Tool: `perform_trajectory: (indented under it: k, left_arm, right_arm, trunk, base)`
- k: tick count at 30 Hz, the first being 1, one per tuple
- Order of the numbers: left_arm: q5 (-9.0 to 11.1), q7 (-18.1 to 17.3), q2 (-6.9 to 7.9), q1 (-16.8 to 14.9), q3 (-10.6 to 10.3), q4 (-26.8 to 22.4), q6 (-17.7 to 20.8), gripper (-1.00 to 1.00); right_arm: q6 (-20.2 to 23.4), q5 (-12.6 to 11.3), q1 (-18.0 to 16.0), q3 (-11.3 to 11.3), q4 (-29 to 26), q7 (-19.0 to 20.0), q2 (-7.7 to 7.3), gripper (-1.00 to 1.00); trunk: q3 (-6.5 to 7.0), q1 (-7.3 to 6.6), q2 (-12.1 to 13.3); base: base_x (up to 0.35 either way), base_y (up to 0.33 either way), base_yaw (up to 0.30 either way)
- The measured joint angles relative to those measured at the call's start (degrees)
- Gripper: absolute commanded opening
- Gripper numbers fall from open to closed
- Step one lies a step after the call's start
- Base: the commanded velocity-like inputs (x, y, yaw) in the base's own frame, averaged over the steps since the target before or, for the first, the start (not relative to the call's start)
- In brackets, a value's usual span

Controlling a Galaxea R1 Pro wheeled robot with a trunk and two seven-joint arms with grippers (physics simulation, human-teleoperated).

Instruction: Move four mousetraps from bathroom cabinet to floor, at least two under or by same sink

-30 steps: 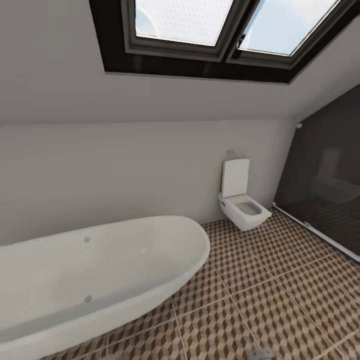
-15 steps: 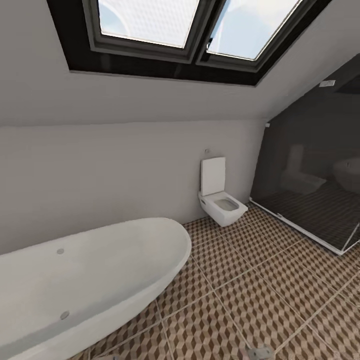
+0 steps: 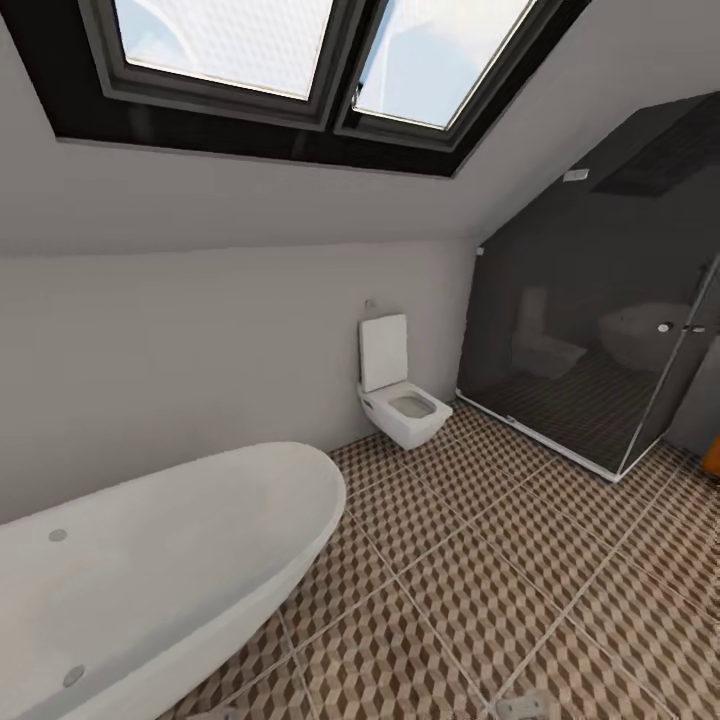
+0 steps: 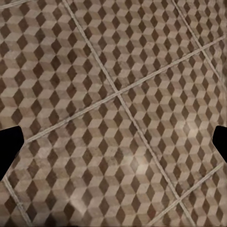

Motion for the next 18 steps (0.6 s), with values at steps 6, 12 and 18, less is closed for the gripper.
perform_trajectory:
  k: [6, 12, 18]
  left_arm:
    - [-0.01, 0.0, 0.02, 0.0, 0.0, 0.01, 0.0, 1.0]
    - [0.01, 0.0, 0.06, 0.0, 0.0, 0.04, 0.0, 1.0]
    - [0.0, 0.0, 0.43, 0.0, 0.0, 0.03, 0.0, 1.0]
  right_arm:
    - [0.0, 0.0, 0.0, -0.06, 0.0, 0.0, -0.01, 1.0]
    - [0.0, 0.0, 0.0, -0.07, 0.0, 0.0, 0.06, 1.0]
    - [0.0, 0.0, -0.02, -0.07, 0.0, 0.0, 0.01, 1.0]
  trunk:
    - [0.19, 0.0, 0.0]
    - [0.39, 0.0, 0.0]
    - [0.59, 0.0, 0.0]
  base:
    - [0.0, 0.0, -0.285]
    - [0.0, 0.0, -0.285]
    - [0.0, 0.0, -0.285]
